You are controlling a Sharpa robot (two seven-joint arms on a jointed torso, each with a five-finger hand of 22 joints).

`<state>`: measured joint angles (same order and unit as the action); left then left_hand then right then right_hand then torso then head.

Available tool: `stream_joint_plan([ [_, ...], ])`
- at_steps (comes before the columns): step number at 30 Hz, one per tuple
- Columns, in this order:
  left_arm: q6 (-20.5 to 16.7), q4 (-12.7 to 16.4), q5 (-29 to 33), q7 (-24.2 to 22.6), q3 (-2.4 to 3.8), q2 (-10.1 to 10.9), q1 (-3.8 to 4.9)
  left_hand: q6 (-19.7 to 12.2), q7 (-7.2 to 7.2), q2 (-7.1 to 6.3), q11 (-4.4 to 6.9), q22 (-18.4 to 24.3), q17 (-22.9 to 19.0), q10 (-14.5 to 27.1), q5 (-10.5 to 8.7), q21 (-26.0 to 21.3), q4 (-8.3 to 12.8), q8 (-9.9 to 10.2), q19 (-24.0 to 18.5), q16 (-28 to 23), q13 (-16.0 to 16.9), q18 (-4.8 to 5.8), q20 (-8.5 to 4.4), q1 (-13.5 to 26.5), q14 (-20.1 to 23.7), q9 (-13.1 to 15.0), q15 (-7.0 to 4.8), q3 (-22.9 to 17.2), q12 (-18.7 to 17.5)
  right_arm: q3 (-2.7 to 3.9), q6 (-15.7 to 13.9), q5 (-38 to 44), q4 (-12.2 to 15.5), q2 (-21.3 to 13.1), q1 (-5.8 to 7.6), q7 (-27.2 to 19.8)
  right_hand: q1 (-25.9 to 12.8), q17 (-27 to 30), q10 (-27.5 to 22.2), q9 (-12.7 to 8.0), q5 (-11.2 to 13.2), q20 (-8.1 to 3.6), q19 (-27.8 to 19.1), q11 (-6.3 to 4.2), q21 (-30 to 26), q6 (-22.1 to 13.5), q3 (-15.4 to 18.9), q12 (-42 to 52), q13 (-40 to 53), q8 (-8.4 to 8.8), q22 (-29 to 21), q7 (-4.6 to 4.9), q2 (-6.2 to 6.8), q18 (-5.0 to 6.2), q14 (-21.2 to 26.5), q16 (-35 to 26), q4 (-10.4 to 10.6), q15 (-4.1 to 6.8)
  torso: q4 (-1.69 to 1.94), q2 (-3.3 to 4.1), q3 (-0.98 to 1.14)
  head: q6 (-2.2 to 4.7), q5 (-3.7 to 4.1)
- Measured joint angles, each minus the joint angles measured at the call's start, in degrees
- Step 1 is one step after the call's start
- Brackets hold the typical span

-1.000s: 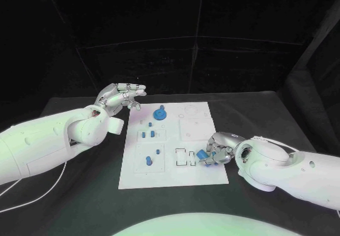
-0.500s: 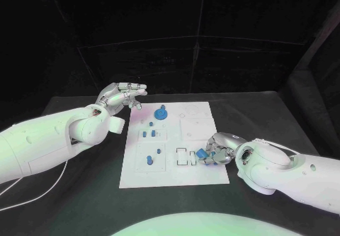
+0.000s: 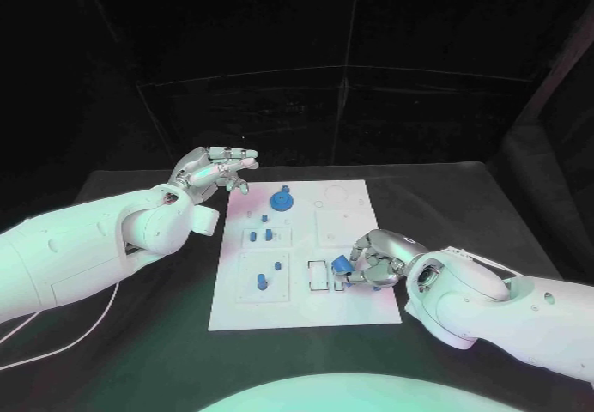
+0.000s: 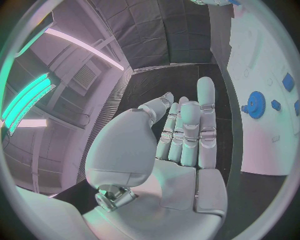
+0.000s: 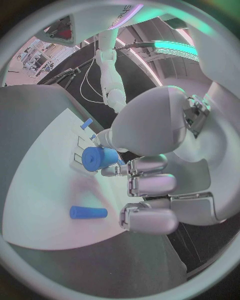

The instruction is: Assemble the parts on the task board

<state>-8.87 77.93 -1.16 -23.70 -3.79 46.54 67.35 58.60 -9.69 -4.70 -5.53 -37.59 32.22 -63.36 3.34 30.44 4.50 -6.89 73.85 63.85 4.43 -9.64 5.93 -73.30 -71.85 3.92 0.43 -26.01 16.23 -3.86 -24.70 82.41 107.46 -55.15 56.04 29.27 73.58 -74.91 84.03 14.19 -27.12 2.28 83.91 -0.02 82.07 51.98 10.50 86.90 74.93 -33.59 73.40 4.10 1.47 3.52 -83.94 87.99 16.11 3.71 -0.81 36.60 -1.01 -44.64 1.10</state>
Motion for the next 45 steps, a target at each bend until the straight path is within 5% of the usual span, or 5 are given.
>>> stream_joint_plan([
  [17,0.15,0.01,0.00,0.16,-0.05,-0.18,-0.01,-0.15,-0.14,0.00,0.00,0.03,-0.05,0.00,0.00,0.00,0.00,0.00,0.00,0.00,0.00,0.00,0.00,0.00,0.00,0.00,0.00,0.00,0.00,0.01,1.43,-4.52,-2.61,5.39,0.01,1.93,-3.08,0.01,-0.19,2.89,4.53,-1.07,0.15,-1.44,0.00,0.48,2.43,0.00,0.00,-3.28,0.07,0.46,-2.70,0.01,-0.11,-0.01,0.34,1.34,0.07,0.10,-0.03,-0.04,-0.87],
  [28,0.18,-0.06,0.00,0.17,-0.06,-0.35,-0.01,-0.14,-0.14,0.00,0.00,0.03,-0.04,0.00,0.00,0.00,0.00,0.00,0.00,0.00,0.00,0.00,0.00,0.00,0.00,0.00,0.00,0.00,0.00,0.02,0.87,-5.63,-3.37,6.59,0.01,3.21,-4.29,0.01,0.01,4.08,7.66,-1.48,0.15,-1.64,0.00,1.63,3.67,-0.21,0.00,-4.35,0.14,-0.69,-2.81,0.02,-0.11,-0.01,0.36,1.74,0.04,0.07,-0.03,0.03,-1.03],
  [33,0.18,-0.11,0.00,0.18,-0.07,-0.38,-0.01,-0.14,-0.14,0.00,0.00,0.03,-0.04,0.00,0.00,0.00,0.00,0.00,0.00,0.00,0.00,0.00,0.00,0.00,0.00,0.00,0.00,0.00,0.00,0.02,0.55,-5.81,-3.63,7.10,0.02,3.48,-6.70,0.01,0.00,5.05,13.62,-1.48,0.15,-1.64,0.00,2.77,5.13,-0.47,0.00,-4.97,0.13,-2.35,-2.58,0.02,-0.10,-0.01,0.55,1.75,0.01,0.07,-0.03,-0.08,-1.17],
  [37,0.21,-0.12,0.00,0.19,-0.08,-0.46,-0.01,-0.15,-0.14,0.00,0.00,0.03,-0.04,0.00,0.00,0.00,0.00,0.00,0.00,0.00,0.00,0.00,0.00,0.00,-0.01,0.00,0.00,0.00,0.00,0.02,0.12,-5.94,-3.94,7.33,0.02,3.56,-9.89,0.01,0.00,5.72,19.69,-1.48,0.15,-1.64,0.00,1.42,4.30,-1.15,0.00,-5.47,-0.05,-2.01,0.24,0.02,-0.10,-0.31,0.71,1.75,-0.02,0.08,-0.03,-0.08,-1.21],
  [45,0.30,-0.15,0.00,0.24,-0.09,-0.46,-0.01,-0.14,-0.14,0.31,0.00,0.12,-0.10,0.00,0.00,0.00,-0.16,0.00,-0.19,0.00,0.00,0.00,0.19,-0.31,0.20,0.00,0.21,0.16,0.37,0.02,-0.87,-6.32,-4.22,7.52,0.02,3.49,-14.61,0.01,0.00,6.37,22.95,-1.48,0.15,-1.63,0.00,-0.12,0.22,-2.38,0.00,-5.47,-0.41,-1.53,5.90,0.02,-0.10,-0.55,0.91,1.75,-0.02,0.08,-0.04,-0.14,-1.32],
])
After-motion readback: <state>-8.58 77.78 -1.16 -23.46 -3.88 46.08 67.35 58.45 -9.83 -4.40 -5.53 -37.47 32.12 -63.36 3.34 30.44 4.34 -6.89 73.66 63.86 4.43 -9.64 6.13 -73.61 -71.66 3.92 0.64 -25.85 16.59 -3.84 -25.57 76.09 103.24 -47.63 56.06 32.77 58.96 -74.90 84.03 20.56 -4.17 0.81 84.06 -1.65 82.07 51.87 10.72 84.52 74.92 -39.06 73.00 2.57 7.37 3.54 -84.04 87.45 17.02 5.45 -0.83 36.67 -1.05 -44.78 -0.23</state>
